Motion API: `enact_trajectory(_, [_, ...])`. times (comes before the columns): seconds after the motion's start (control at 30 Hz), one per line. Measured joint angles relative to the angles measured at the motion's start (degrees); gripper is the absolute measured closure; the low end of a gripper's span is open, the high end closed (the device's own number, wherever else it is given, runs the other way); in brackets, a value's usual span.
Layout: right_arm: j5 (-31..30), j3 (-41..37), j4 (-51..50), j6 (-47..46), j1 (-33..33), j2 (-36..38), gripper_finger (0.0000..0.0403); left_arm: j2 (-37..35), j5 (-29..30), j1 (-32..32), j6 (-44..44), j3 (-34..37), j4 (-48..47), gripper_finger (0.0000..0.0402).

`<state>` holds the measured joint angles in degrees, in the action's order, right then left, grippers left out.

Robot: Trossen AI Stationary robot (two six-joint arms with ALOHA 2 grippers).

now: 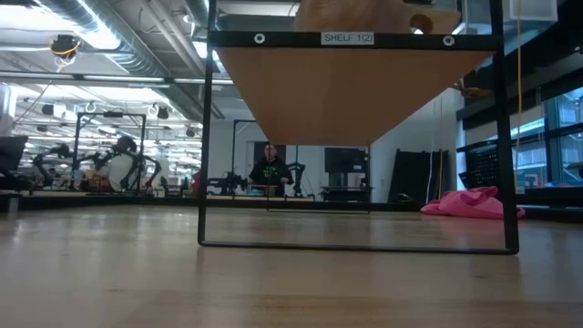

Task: Stack small to large cups/mugs on shelf
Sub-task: Return to Home Position

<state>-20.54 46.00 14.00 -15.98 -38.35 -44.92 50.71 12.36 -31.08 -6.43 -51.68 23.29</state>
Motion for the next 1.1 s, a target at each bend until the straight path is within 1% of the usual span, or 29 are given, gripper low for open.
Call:
enact_trajectory(0.07, [-0.06, -2.0, 0.07, 0.24, 1.73, 3.11, 0.0301, -2.12, -1.82, 3.58, -0.82, 0.0, -3.51, 0.0335])
enact_trajectory(0.13, [0.93, -3.51, 0.2, 0.56, 3.86, 5.26, 0.0301, -3.56, -5.27, 7.44, -1.32, -0.02, -5.9, 0.0335])
enact_trajectory(0.3, [7.05, -6.94, -0.52, 0.61, 11.99, 7.77, 0.0301, -5.03, -13.66, 18.39, -3.62, -0.02, -11.47, 0.0335])
enact_trajectory(0.4, [10.66, -7.92, -2.49, -0.21, 18.5, 9.71, 0.0301, -5.02, -20.31, 25.55, -4.72, -0.02, -12.93, 0.0335])
enact_trajectory(0.5, [16.14, -8.72, -6.21, -1.76, 25.64, 12.02, 0.0301, -5.04, -27.29, 32.78, -5.98, -0.02, -13.89, 0.0335])
enact_trajectory(0.6, [22.69, -9.91, -6.92, -3.24, 32.5, 13.89, 0.0301, -5.04, -33.58, 39.71, -7.38, -0.02, -14.12, 0.0335])
enact_trajectory(0.7, [27.87, -11.01, -7.27, -3.46, 38.1, 15.46, 0.0301, -5.08, -37.86, 45.12, -8.43, -0.02, -15.66, 0.0335])
enact_trajectory(0.8, [28.71, -12.4, -8.01, -5.52, 41.53, 16.62, 0.0302, -5.04, -38.61, 47.75, -8.69, -0.02, -17.57, 0.0335])
enact_trajectory(0.9, [28.71, -14.89, -6.89, -7.79, 42.53, 17.23, 0.0302, -4.06, -37.93, 46.86, -8.55, 0.31, -17.38, 0.0335])
enact_trajectory(1.0, [28.76, -17.78, -5.2, -9.16, 42.46, 18.01, 0.0302, -3.6, -35.18, 44.46, -8.14, 4.03, -13.02, 0.0335])
enact_trajectory(1.1, [26.67, -21.33, -2.03, -10.04, 42.43, 19.7, 0.0302, -4.49, -31.62, 42.14, -8.9, 10.82, -3.81, 0.0335])
